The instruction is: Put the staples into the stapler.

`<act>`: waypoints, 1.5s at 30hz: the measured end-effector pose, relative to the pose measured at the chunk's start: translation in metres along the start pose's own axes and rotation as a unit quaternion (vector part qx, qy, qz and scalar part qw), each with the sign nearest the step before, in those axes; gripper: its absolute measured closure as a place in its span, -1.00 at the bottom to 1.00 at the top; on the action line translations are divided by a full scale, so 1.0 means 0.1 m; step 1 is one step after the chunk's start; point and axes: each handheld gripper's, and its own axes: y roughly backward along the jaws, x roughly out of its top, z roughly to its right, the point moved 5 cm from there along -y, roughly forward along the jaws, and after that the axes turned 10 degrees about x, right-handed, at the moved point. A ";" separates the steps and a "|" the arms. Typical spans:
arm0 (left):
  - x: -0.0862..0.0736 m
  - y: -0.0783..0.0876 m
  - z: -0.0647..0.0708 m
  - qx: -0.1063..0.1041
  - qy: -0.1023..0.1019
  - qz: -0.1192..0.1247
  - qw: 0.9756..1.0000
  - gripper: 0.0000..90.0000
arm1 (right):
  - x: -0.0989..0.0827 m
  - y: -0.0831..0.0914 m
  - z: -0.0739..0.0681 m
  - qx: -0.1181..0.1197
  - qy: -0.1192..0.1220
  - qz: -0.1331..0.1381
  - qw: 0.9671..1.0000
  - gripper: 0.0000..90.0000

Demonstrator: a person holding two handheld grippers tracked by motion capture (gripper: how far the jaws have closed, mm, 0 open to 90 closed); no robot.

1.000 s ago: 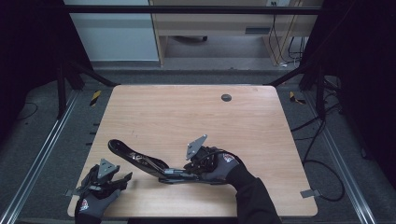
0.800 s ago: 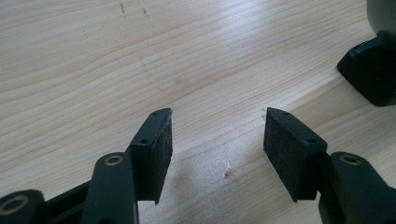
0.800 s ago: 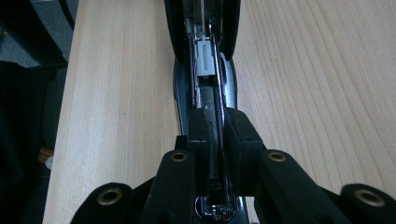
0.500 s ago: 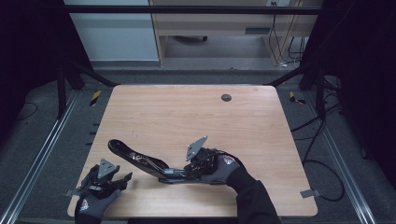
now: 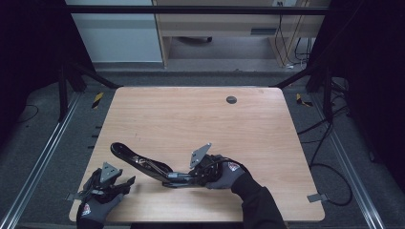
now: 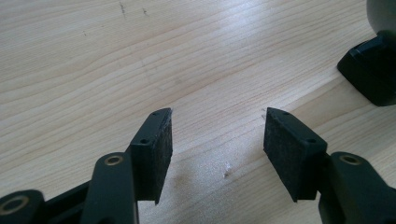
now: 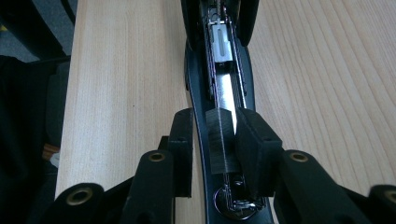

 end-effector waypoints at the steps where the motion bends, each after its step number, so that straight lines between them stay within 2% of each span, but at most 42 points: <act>1: 0.00 0.00 0.00 0.000 0.000 0.000 1.000 -0.06 | 0.00 0.00 0.00 -0.004 0.001 -0.001 1.000 0.51; 5: 0.00 0.00 0.00 0.000 0.000 0.000 1.000 -0.06 | 0.01 -0.01 -0.03 -0.019 0.008 -0.011 1.000 0.54; 10: 0.00 0.00 0.00 0.001 0.001 0.000 1.000 -0.06 | 0.02 -0.03 -0.03 -0.040 0.019 -0.010 0.999 0.70; 13: 0.00 0.00 0.00 0.001 0.001 0.000 1.000 -0.06 | 0.02 -0.02 -0.03 -0.039 0.017 -0.010 0.999 0.72; 16: 0.00 0.00 0.00 0.001 0.001 0.000 1.000 -0.06 | 0.03 0.01 -0.02 -0.050 0.021 0.000 0.999 0.80; 21: 0.00 0.00 0.00 0.001 0.001 0.000 1.000 -0.06 | 0.03 0.09 -0.01 -0.052 0.014 0.008 0.999 0.82; 22: 0.00 0.00 0.00 0.001 0.001 0.000 1.000 -0.06 | 0.03 0.10 -0.02 -0.057 0.012 0.010 0.998 1.00; 23: 0.00 0.00 0.00 0.001 0.000 0.000 1.000 -0.06 | 0.03 0.12 -0.02 -0.052 0.011 0.013 0.999 1.00; 26: 0.00 0.00 0.00 0.001 0.001 0.000 1.000 -0.06 | 0.06 0.17 0.00 -0.064 0.012 0.023 0.998 1.00; 31: 0.00 0.00 0.00 0.001 0.000 0.000 1.000 -0.06 | 0.08 0.19 -0.01 -0.067 0.013 0.019 0.997 1.00; 37: 0.00 0.00 -0.01 0.001 0.001 0.000 1.000 -0.06 | 0.05 0.10 0.00 -0.065 0.013 0.005 0.998 0.94; 45: 0.01 0.02 0.00 -0.004 0.008 0.006 1.000 -0.07 | 0.03 0.14 0.03 -0.075 -0.007 0.020 0.997 0.94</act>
